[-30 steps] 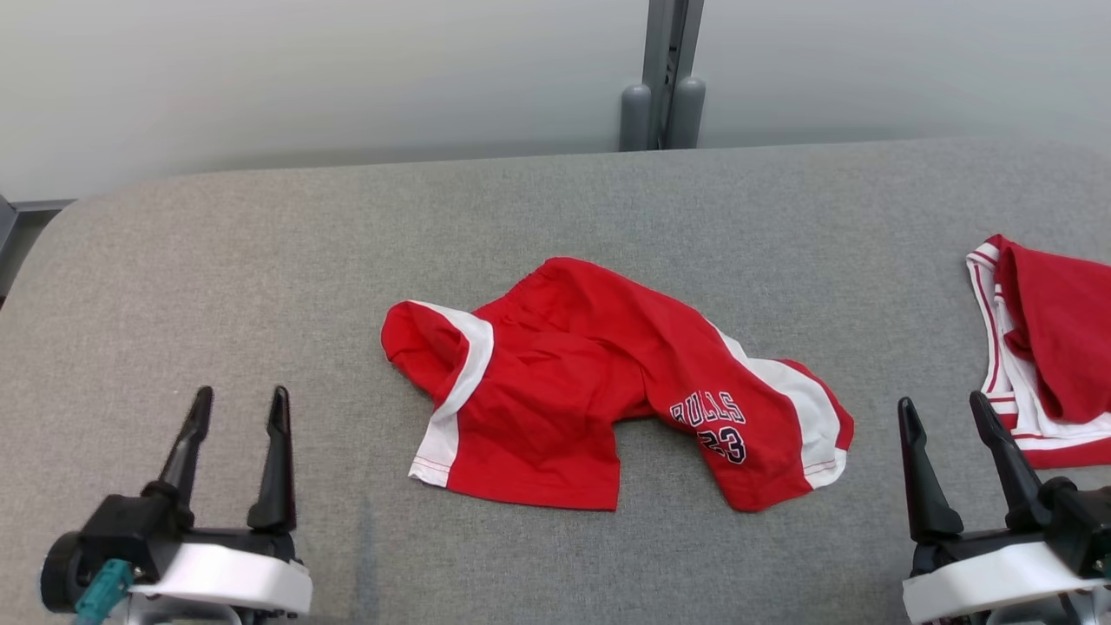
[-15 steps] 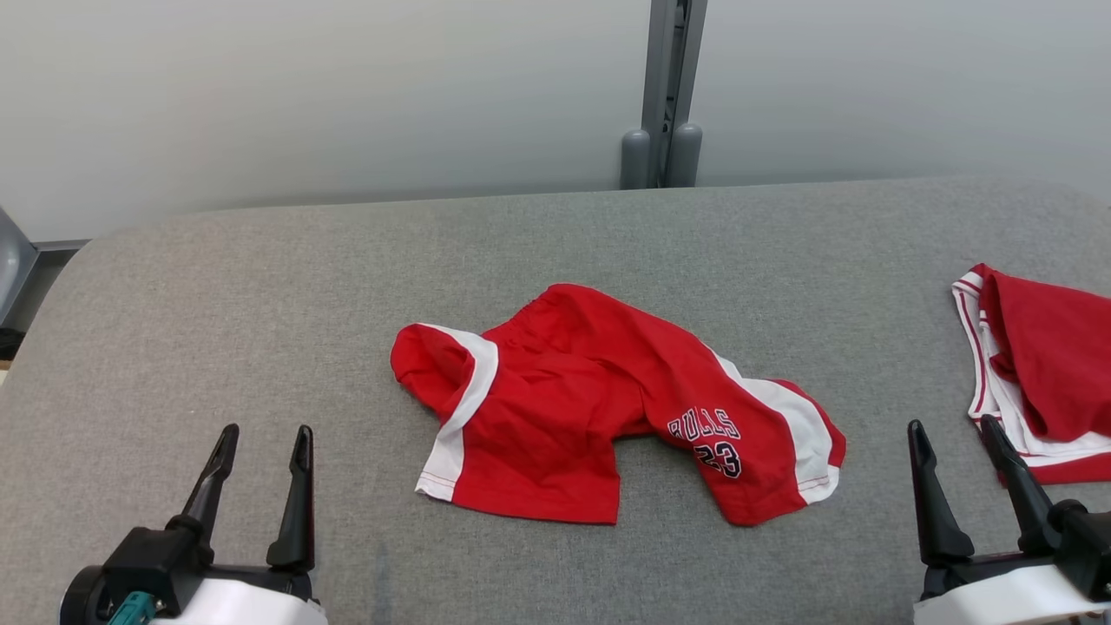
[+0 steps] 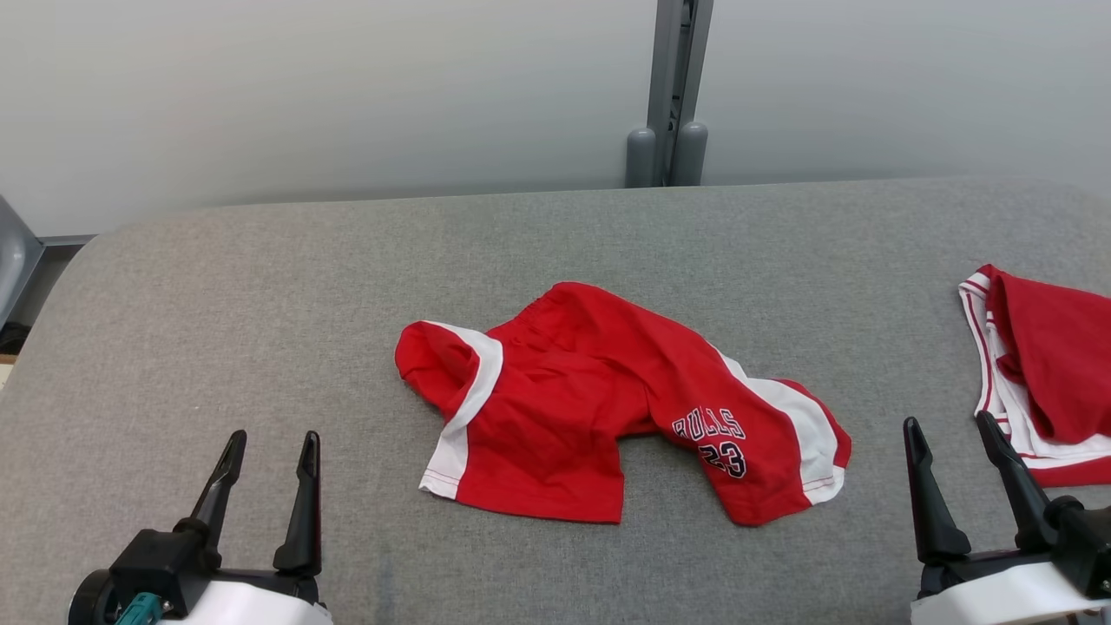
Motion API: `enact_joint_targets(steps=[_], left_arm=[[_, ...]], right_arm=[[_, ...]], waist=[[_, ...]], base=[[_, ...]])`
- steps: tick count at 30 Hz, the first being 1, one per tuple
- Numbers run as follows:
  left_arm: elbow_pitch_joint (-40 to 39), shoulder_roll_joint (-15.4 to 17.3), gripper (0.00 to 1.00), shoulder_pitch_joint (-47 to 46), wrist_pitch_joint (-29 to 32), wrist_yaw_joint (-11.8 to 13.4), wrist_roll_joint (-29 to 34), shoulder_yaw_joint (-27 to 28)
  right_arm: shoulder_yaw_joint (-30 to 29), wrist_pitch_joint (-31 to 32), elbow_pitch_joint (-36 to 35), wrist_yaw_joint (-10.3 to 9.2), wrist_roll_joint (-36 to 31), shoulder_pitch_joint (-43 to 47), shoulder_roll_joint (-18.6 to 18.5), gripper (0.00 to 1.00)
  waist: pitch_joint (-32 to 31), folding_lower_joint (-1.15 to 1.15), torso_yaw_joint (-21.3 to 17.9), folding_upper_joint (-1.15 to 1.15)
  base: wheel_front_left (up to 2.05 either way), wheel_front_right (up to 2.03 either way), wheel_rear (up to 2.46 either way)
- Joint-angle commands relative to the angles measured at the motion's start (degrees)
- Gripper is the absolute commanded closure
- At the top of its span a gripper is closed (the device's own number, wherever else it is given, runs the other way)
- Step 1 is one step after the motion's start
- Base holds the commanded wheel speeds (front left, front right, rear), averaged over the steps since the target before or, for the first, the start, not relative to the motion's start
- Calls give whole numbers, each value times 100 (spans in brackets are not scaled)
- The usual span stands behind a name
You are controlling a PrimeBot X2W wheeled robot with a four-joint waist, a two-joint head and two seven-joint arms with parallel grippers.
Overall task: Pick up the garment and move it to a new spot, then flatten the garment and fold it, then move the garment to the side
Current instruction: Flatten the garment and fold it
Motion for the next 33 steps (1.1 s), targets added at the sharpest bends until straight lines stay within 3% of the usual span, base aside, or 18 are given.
enact_joint_targets(steps=[1, 10, 19, 27, 33], left_arm=[[15, 20, 0, -47, -6, 28, -14, 0], [36, 18, 0, -303, 11, -29, 21, -96], [153, -172, 0, -947, -77, -163, 83, -257], [339, -375, 0, -1382, -152, -315, 154, -377], [425, -535, 0, -1563, -192, -396, 189, -322]], right_arm=[[-4, 20, -23, 1, -13, 16, -11, 0], [311, 63, 129, 1, 11, -80, -109, 0], [2611, 213, 1198, 0, 360, -1068, -704, 0], [3947, 218, 2373, 1, 701, -1981, -1008, 0], [4908, 370, 3358, 0, 1095, -2737, -1184, 0]], waist=[[12, 0, 13, 0], [113, 0, 219, 0], [492, 0, 973, 0], [743, 0, 1492, 0], [953, 0, 1627, 0]], base=[[0, 0, 0], [0, 0, 0], [0, 0, 0], [0, 0, 0], [0, 0, 0]])
